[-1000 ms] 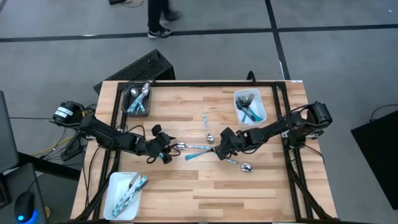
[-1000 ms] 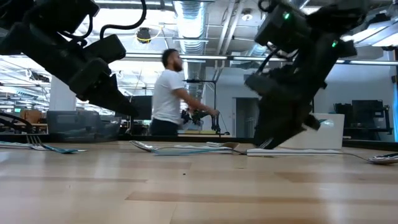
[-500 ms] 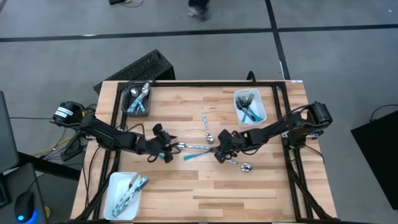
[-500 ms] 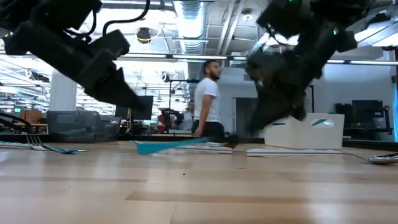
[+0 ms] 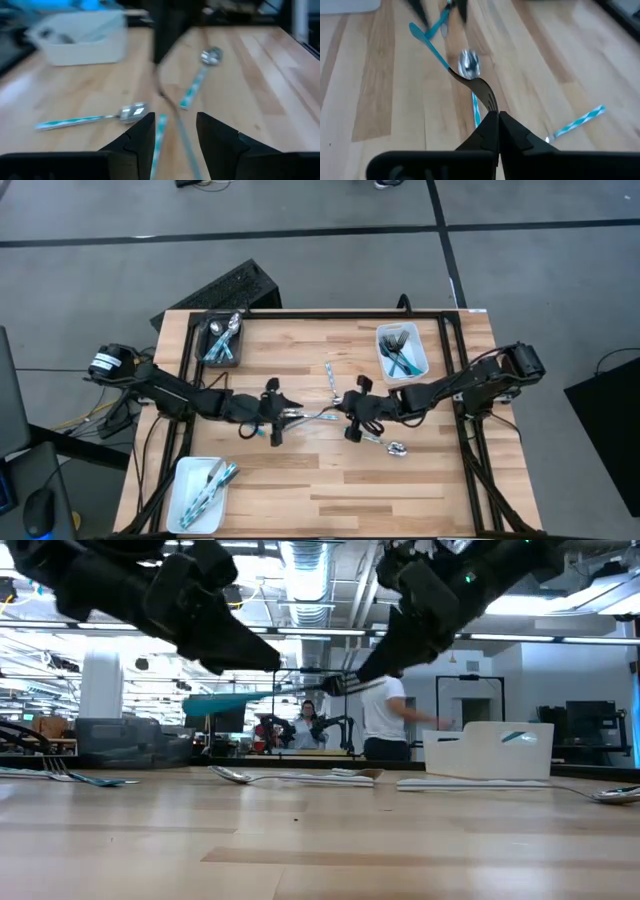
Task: Sort silverware by color (type)
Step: Put the blue fork into the top white bin
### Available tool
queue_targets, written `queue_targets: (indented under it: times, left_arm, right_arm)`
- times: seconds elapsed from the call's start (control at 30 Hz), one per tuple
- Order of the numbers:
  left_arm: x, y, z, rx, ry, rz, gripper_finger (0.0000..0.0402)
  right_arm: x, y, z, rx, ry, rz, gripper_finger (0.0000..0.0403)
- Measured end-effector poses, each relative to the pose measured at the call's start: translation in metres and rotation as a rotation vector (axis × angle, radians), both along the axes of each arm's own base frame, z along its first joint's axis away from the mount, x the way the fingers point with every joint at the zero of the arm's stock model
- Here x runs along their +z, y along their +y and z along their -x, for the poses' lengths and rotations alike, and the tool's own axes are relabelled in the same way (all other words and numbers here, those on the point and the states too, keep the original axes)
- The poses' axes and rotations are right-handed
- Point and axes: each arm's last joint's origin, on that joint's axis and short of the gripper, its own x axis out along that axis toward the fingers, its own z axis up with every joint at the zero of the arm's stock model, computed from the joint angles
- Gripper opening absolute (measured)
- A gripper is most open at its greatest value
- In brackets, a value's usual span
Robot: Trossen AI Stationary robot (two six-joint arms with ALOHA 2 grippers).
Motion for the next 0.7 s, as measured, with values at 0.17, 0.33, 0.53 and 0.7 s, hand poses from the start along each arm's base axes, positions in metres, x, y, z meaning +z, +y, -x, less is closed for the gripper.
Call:
queue_targets:
  times: [0.17,0.33,0.53,0.7]
  left_arm:
    - [-0.004,-0.003,-0.025,-0.019,0.097,-0.018,0.0129]
    - [-0.014,-0.002,-0.039,0.039,0.28,-0.068,0.0126]
    - [-0.01,-0.002,-0.044,0.053,0.316,-0.116,0.0038]
    - [0.002,-0.001,-0.04,0.06,0.293,-0.126,0.0006]
  right_arm:
    - [0.012,0.004,-0.005,0.016,-0.026,0.052,0.0026]
    - [0.018,0.013,-0.006,0.011,-0.056,0.09,0.0025]
    - [0.02,0.017,-0.006,0.016,-0.079,0.109,0.003]
    - [0.027,0.017,-0.01,-0.045,-0.171,0.053,0.0051]
